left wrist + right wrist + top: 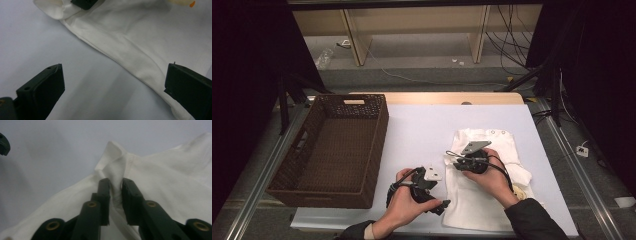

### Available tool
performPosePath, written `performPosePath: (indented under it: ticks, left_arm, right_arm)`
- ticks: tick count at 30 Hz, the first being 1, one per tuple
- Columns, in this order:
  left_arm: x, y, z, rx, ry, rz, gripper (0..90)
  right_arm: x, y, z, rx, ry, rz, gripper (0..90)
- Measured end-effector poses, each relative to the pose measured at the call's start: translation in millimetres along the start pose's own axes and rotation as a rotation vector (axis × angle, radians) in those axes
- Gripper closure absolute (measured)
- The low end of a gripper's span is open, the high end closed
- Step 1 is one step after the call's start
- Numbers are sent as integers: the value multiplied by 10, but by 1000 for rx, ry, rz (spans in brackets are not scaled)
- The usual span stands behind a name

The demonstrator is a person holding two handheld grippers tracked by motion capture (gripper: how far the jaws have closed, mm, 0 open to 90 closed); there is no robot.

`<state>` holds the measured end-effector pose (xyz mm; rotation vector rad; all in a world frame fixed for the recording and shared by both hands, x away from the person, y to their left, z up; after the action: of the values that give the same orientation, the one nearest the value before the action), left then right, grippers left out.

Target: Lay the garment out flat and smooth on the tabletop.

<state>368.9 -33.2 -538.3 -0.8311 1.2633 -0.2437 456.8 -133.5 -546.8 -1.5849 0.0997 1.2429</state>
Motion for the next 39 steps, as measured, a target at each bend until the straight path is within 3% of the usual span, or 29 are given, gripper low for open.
performPosePath:
  ticks: [9, 19, 27, 39]
  left_arm:
    - [9, 10, 12, -12, -3, -1, 21]
    - [3, 15, 24, -11, -5, 3, 23]
    - [6, 12, 26, -14, -7, 4, 24]
    - [-1, 1, 42, -19, -13, -5, 26]
  right_arm:
    - [-140, -114, -60, 57, 1, -81, 847]
    - [-559, -224, -424, 153, 95, -212, 851]
    - [-1023, -98, -847, 241, 187, -298, 852]
    - [-1335, 193, -1271, 310, 291, -318, 851]
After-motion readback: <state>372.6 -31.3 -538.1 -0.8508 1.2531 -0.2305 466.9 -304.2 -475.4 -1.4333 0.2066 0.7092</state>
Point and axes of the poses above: each handheld gripper's, and its own axes: x roughly forward along the jaws, y roughly out of its underside, z roughly to its left, the point moved 10 cm from there along x, roughly forward along the jaws, and after that the axes turned 13 degrees about x, right-handed, at the moved point
